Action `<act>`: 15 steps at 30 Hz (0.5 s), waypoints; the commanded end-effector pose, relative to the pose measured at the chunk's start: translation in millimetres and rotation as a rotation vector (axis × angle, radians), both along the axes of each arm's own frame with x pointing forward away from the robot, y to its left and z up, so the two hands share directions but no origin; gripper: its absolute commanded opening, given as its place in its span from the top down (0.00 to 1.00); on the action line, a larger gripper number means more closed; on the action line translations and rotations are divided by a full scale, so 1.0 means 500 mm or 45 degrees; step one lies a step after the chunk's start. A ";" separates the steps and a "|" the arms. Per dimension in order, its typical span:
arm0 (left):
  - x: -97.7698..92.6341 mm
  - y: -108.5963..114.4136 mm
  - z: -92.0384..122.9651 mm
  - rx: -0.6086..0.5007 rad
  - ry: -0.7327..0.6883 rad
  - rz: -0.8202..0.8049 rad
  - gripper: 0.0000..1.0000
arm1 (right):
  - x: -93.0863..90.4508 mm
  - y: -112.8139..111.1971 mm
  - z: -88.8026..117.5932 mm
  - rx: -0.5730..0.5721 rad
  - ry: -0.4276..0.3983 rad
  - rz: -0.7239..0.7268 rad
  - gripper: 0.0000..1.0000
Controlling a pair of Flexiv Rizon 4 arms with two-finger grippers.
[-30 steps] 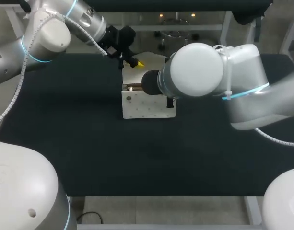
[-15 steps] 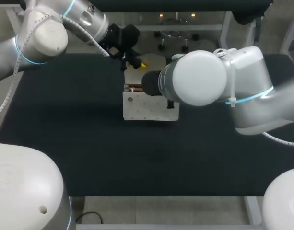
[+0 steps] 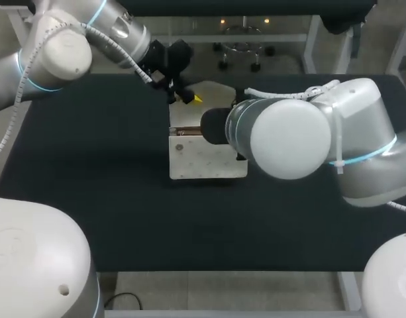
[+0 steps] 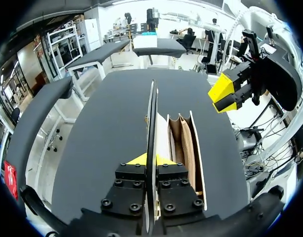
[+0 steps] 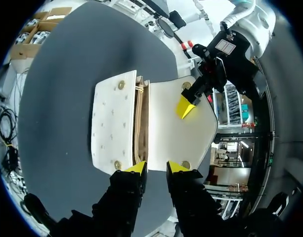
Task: Pick up the bag, open it, inspect its contents, close it, and place it on the opposite side
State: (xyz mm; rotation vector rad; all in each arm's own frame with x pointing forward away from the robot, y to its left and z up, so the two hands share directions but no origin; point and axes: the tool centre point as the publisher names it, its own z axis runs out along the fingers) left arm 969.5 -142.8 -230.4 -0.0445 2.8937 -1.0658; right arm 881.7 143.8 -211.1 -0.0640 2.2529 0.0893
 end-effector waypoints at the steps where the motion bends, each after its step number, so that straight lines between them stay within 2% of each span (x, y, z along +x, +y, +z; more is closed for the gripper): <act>1: 0.048 -0.007 -0.034 0.006 0.081 -0.048 1.00 | -0.002 -0.002 -0.006 0.002 -0.005 0.005 0.73; 9: 0.083 -0.002 -0.065 0.040 0.093 -0.068 1.00 | 0.006 0.003 -0.011 -0.008 0.008 -0.003 0.73; 15: 0.104 0.007 -0.089 0.079 0.012 -0.041 1.00 | 0.013 0.004 -0.018 -0.015 0.024 -0.008 0.73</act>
